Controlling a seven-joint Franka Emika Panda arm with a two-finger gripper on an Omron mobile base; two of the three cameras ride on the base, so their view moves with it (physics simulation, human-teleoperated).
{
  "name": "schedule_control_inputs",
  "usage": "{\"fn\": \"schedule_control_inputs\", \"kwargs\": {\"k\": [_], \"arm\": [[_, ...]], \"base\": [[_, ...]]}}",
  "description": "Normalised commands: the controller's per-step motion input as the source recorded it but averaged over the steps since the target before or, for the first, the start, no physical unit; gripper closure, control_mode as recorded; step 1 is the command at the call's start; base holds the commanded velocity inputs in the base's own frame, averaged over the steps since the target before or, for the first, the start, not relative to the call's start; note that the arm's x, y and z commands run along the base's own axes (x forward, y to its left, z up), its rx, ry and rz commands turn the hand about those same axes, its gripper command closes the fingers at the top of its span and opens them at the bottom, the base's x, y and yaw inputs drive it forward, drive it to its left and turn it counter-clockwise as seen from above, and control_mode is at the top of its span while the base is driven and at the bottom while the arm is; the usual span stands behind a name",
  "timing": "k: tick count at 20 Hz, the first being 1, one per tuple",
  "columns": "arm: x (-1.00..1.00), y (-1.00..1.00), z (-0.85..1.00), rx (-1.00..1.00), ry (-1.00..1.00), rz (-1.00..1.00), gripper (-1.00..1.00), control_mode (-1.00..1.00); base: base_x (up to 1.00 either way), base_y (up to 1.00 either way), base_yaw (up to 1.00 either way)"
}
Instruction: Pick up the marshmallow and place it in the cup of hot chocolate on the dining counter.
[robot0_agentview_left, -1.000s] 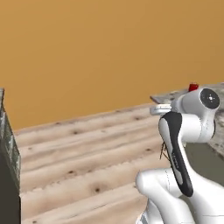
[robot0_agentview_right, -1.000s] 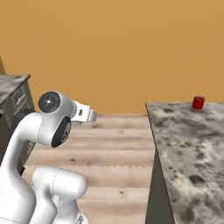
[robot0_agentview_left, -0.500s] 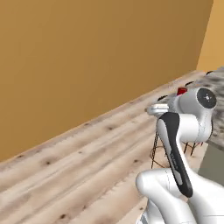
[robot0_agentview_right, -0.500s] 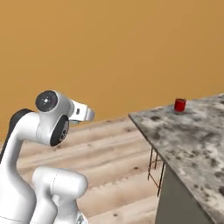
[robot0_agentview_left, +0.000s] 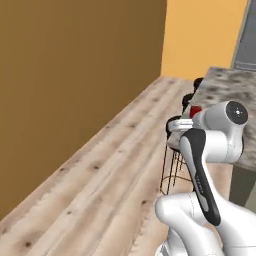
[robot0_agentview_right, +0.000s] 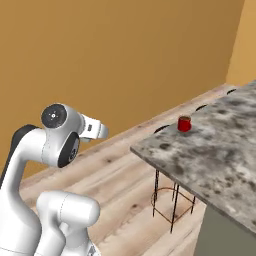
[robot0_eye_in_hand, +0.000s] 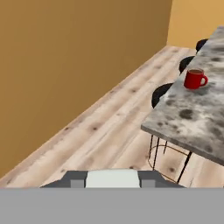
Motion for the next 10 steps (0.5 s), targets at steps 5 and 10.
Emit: {"fn": "schedule_control_inputs", "kwargs": {"k": [5, 10], "arm": [[0.00, 0.00, 0.00, 0.00, 0.00, 0.00, 1.00, 1.00], [0.00, 0.00, 0.00, 0.00, 0.00, 0.00, 1.00, 1.00]], "base": [[0.41, 1.00, -0.50], [0.22, 1.00, -0.45]]}}
